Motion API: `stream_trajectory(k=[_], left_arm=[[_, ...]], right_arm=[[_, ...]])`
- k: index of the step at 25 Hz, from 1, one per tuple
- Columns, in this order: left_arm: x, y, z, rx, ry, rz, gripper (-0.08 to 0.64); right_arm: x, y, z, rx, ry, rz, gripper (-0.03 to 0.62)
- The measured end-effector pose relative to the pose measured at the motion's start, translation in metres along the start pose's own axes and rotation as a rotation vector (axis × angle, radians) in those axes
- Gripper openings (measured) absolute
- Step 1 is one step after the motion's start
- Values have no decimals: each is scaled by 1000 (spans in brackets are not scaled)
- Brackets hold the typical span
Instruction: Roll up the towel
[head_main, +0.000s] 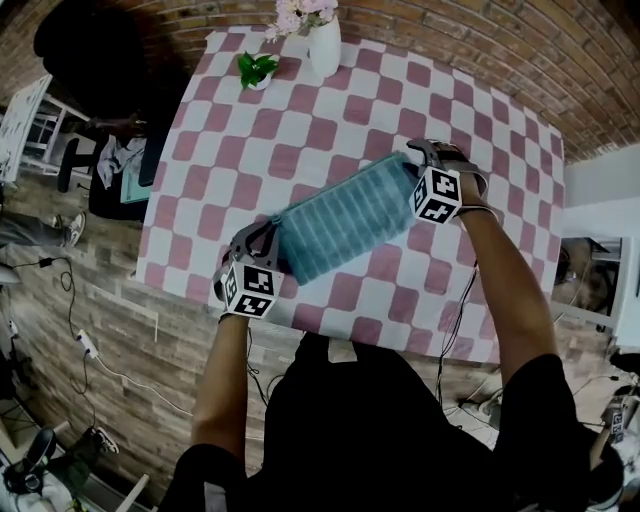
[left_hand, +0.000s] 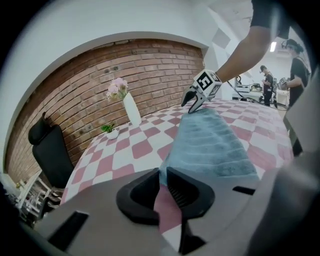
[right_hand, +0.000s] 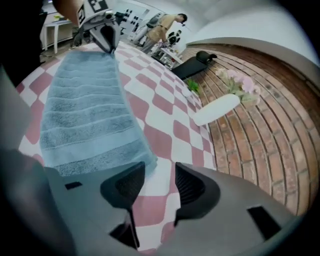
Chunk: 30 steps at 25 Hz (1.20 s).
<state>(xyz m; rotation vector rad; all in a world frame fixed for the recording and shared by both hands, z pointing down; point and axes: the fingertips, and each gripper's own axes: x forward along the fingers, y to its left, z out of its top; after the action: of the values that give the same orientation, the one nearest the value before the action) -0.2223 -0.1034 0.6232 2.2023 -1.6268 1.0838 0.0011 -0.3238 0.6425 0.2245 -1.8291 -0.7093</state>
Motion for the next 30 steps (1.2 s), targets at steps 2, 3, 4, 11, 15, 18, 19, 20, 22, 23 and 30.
stream_trajectory(k=[2,3,4,11,15,18,19,20,22,23,30], left_arm=[[3,11,-5,-31,13,49,136],[2,18,-6,-60,6,77,169],[-2,24,-7,-93,-5,100,195],[-32,23,-26,-187,-33,110,180],[-50,14,-22,-113,-43,100,170],[-57,2,-26,-111,-49,74,170],[-60,1,-27,-114,-50,73,170],[-63,0,-29,-118,-51,73,170],[-69,-1,-31,-125,-55,73,169],[-71,-2,-31,-128,-59,71,168],[-90,-6,-34,-156,-95,58,164]], right_arm=[[-7,-17,0,131,-26,-50,195],[-14,-24,2,197,-50,-79,195],[-23,-28,5,252,-79,-105,195],[-83,27,45,385,-271,-124,195],[-112,82,78,296,-340,-103,195],[-127,128,111,265,-391,-64,195],[-130,142,125,261,-410,-49,195],[-132,153,141,260,-428,-30,195],[-132,174,171,246,-454,8,195],[-131,184,184,222,-461,25,195],[-100,230,237,-46,-410,140,216]])
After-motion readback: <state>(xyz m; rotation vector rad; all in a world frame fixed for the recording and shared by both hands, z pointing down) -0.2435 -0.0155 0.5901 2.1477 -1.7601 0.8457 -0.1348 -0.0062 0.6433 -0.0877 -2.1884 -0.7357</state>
